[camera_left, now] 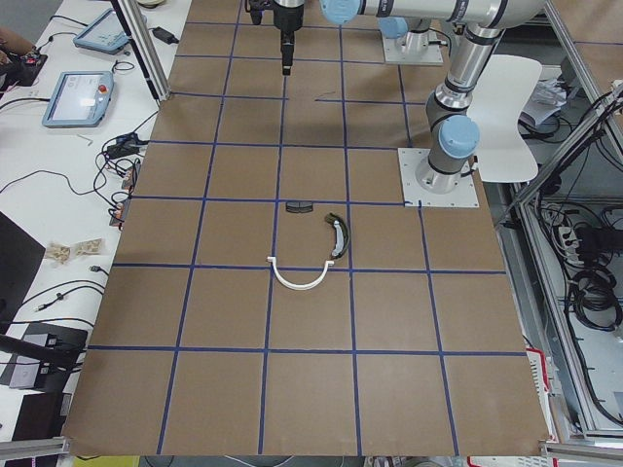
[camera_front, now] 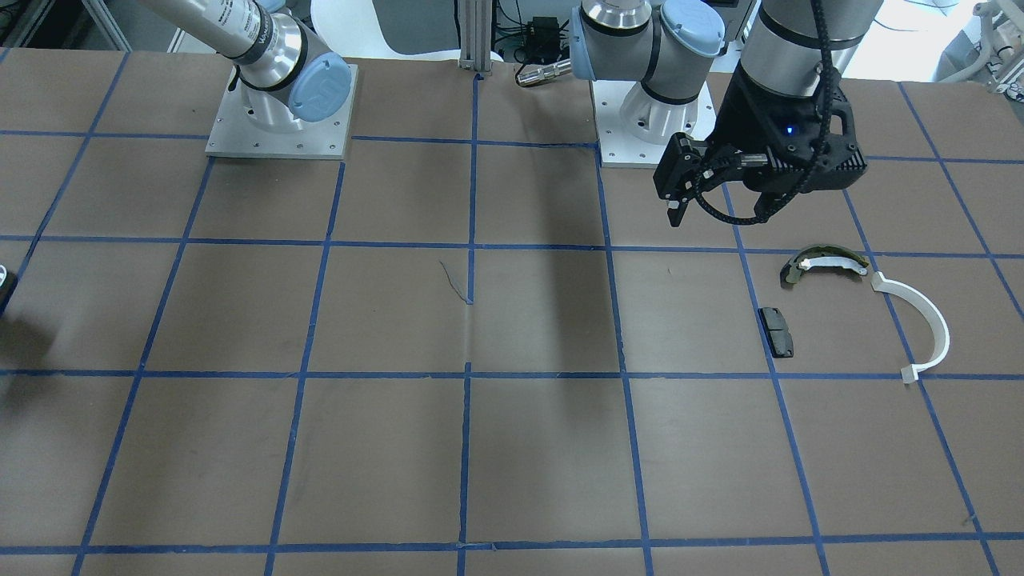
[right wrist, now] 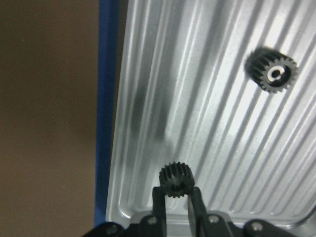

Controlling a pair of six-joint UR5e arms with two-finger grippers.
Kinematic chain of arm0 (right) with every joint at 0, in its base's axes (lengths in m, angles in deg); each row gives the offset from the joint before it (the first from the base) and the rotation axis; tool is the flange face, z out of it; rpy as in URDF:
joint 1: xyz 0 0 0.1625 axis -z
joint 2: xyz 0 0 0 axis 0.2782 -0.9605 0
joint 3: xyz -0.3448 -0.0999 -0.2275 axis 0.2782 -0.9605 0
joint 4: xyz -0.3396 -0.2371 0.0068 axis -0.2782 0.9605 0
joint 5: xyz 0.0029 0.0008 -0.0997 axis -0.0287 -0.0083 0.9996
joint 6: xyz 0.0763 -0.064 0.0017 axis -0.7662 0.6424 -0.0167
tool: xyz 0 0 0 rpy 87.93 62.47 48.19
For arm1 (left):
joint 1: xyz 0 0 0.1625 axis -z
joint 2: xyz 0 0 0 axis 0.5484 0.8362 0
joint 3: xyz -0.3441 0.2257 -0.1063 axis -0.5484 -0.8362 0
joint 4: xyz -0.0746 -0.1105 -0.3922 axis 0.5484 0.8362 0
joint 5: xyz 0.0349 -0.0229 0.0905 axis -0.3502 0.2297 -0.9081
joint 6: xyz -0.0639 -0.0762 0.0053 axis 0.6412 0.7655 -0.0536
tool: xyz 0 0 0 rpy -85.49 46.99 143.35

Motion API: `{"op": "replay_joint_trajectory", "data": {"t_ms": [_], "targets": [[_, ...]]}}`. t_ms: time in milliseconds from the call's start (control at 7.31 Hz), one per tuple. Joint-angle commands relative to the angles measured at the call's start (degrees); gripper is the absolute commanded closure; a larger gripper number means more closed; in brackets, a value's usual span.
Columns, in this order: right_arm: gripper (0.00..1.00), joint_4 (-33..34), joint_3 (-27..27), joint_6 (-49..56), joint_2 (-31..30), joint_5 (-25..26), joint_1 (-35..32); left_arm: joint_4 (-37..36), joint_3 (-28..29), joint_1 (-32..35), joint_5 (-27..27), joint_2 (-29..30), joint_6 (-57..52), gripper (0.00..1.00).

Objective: Place bearing gear from tray to pile

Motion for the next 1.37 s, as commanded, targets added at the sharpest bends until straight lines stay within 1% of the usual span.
{"op": "replay_joint_trajectory", "data": {"t_ms": [0, 137, 274, 411, 547, 684, 821, 958, 1095, 1232], "targets": [[1.0, -2.84, -0.04, -1.02, -4.75, -0.67, -0.59, -0.03, 0.0, 0.0, 0.0, -0.02, 0.02, 0.0], [1.0, -3.64, 0.13, -5.12, -7.39, -4.07, -2.51, -0.03, 0.0, 0.0, 0.0, 0.07, 0.02, 0.0], [1.0, -7.48, 0.65, -8.12, -8.72, -7.33, -5.05, -0.03, -0.17, 0.0, 0.09, -0.02, 0.02, 0.0], [1.0, -9.52, 0.66, -16.59, -9.08, -9.88, -9.95, -0.03, -0.52, -0.26, 0.09, -0.37, -0.07, 0.0], [1.0, -12.24, 0.66, -23.98, -10.57, -11.13, -15.83, 0.06, -0.53, -0.27, 0.0, -0.54, -0.07, 0.0], [1.0, -15.05, 0.66, -35.28, -12.32, -16.1, -22.07, 0.06, -0.61, -0.27, 0.09, -0.46, -0.07, 0.0], [1.0, -16.03, 0.66, -44.79, -12.95, -19.54, -29.0, -0.03, -0.62, -0.27, 0.09, -0.46, -0.07, 0.0], [1.0, -16.04, 0.83, -54.2, -12.87, -21.75, -35.86, -0.03, -0.62, -0.27, 0.26, -0.46, -0.07, 0.0], [1.0, -15.43, 0.75, -65.34, -12.43, -26.3, -42.8, -0.03, -0.7, -0.27, 0.26, -0.54, -0.07, 0.0], [1.0, -14.99, 0.83, -75.46, -11.73, -29.56, -48.96, -0.03, -0.62, -0.27, 0.26, -0.46, -0.07, 0.0]]}}
